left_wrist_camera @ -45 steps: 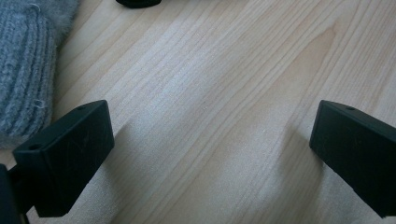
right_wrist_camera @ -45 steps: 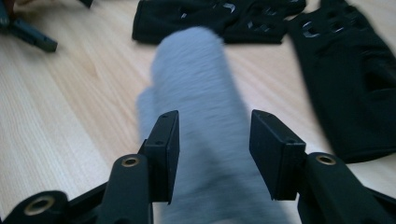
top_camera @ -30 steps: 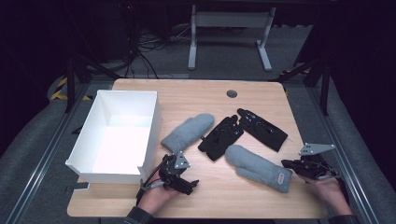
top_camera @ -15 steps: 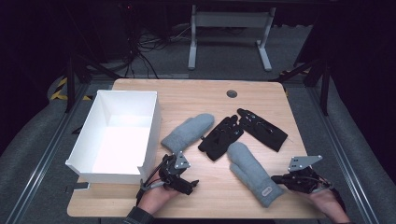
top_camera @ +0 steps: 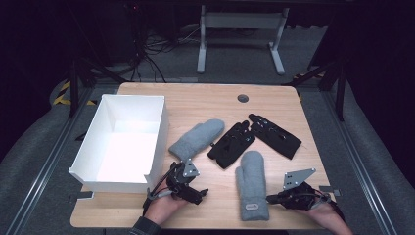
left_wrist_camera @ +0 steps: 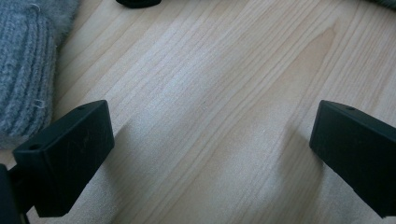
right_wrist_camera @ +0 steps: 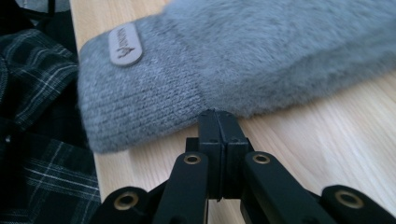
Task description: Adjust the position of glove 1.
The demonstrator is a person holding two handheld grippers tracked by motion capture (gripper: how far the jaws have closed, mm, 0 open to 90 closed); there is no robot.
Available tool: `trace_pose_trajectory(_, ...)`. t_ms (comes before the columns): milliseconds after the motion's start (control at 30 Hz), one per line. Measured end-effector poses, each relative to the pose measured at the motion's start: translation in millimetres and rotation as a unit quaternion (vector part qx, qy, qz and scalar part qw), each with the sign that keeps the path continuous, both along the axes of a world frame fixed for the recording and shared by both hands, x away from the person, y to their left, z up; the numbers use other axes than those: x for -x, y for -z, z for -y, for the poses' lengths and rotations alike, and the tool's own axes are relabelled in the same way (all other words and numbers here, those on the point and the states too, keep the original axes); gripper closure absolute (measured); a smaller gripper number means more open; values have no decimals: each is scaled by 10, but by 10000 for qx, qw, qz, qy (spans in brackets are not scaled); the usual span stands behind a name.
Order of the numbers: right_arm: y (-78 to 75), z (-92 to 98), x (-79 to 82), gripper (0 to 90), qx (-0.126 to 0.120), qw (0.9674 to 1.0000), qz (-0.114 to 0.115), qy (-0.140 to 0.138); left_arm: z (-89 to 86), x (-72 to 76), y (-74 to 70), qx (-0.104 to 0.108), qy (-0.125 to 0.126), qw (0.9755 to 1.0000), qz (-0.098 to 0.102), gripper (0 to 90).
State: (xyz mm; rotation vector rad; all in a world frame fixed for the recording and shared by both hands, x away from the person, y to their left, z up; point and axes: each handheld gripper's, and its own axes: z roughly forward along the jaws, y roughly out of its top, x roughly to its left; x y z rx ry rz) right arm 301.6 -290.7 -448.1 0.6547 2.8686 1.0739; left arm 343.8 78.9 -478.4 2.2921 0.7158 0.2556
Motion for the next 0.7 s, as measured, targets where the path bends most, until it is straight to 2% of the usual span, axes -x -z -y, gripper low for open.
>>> trace_pose_trajectory(367, 14, -387, -25, 900, -25, 9992, 9, -399, 1, -1, 0, -6, 10, 10000, 2, 2)
trace_pose_trajectory(533, 14, -572, -55, 900, -49, 9984, 101, -560, 1, -1, 0, -2, 6, 10000, 1, 2)
trace_pose_trajectory(700, 22, -721, -110, 900, -87, 9981, 141, -596, 1, -1, 0, -2, 6, 10000, 0, 2)
